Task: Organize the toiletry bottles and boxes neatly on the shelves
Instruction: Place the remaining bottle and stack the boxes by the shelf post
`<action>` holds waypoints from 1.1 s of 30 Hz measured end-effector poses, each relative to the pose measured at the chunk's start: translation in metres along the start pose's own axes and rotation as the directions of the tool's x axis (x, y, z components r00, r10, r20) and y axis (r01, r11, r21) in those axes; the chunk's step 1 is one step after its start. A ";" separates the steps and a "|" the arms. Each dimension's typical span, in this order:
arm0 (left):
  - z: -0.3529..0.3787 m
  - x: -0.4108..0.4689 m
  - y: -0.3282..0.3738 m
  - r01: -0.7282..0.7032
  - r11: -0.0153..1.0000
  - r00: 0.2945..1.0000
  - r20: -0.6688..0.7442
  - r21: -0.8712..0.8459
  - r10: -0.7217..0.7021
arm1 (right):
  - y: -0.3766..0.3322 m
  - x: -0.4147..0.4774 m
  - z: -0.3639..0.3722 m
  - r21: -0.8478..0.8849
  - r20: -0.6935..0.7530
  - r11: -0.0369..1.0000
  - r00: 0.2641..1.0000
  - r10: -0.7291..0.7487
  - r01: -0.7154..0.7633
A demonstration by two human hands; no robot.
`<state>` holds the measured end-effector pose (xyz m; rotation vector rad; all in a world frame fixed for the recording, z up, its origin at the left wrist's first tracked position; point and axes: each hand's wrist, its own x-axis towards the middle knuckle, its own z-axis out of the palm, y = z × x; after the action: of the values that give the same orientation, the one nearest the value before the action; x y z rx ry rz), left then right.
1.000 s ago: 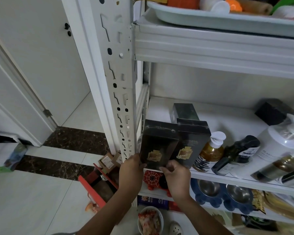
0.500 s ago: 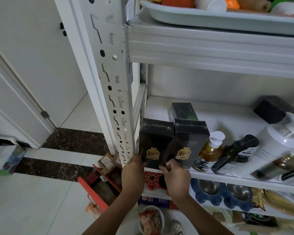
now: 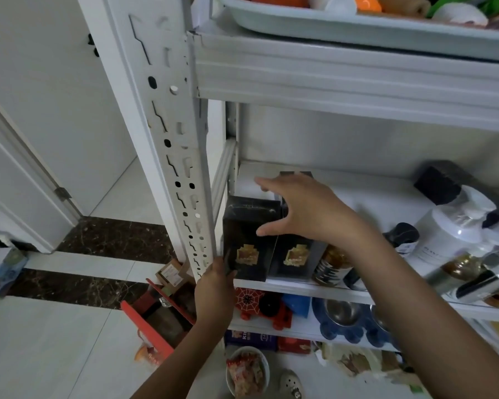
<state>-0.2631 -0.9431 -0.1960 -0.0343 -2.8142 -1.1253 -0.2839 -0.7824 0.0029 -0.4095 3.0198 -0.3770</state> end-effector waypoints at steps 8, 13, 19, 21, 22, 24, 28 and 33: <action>0.007 0.001 0.004 0.034 0.999 0.999 -0.034 -0.005 -0.034 | 0.011 0.026 0.012 0.067 0.064 0.998 0.998 -0.020 0.016; 0.008 0.000 0.007 0.061 0.998 0.997 -0.042 0.028 -0.060 | 0.018 0.030 0.022 0.104 0.079 0.993 0.995 -0.067 0.059; 0.007 0.001 0.010 0.051 0.998 0.998 -0.046 0.042 -0.049 | 0.023 0.029 0.023 0.152 0.071 0.983 0.991 -0.118 0.106; 0.007 0.002 0.010 0.057 0.997 0.998 -0.044 0.047 -0.055 | 0.024 0.029 0.023 0.160 0.073 0.981 0.990 -0.124 0.111; 0.007 0.002 0.009 0.055 0.997 0.998 -0.040 0.050 -0.053 | 0.025 0.029 0.023 0.162 0.073 0.980 0.989 -0.125 0.112; 0.006 0.003 0.009 0.044 0.997 0.999 -0.030 0.055 -0.043 | 0.027 0.029 0.023 0.168 0.075 0.980 0.990 -0.122 0.108; 0.003 0.003 0.009 0.043 0.995 0.999 -0.019 0.090 -0.041 | 0.028 0.030 0.024 0.166 0.084 0.982 0.991 -0.107 0.091; -0.002 0.007 0.010 0.026 0.984 0.997 0.070 0.176 -0.039 | 0.028 0.029 0.025 0.157 0.102 0.985 0.990 -0.094 0.078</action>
<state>-0.2692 -0.9378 -0.1867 -0.0158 -2.9781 -0.8950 -0.3167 -0.7698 -0.0290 -0.5311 2.8497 -0.5677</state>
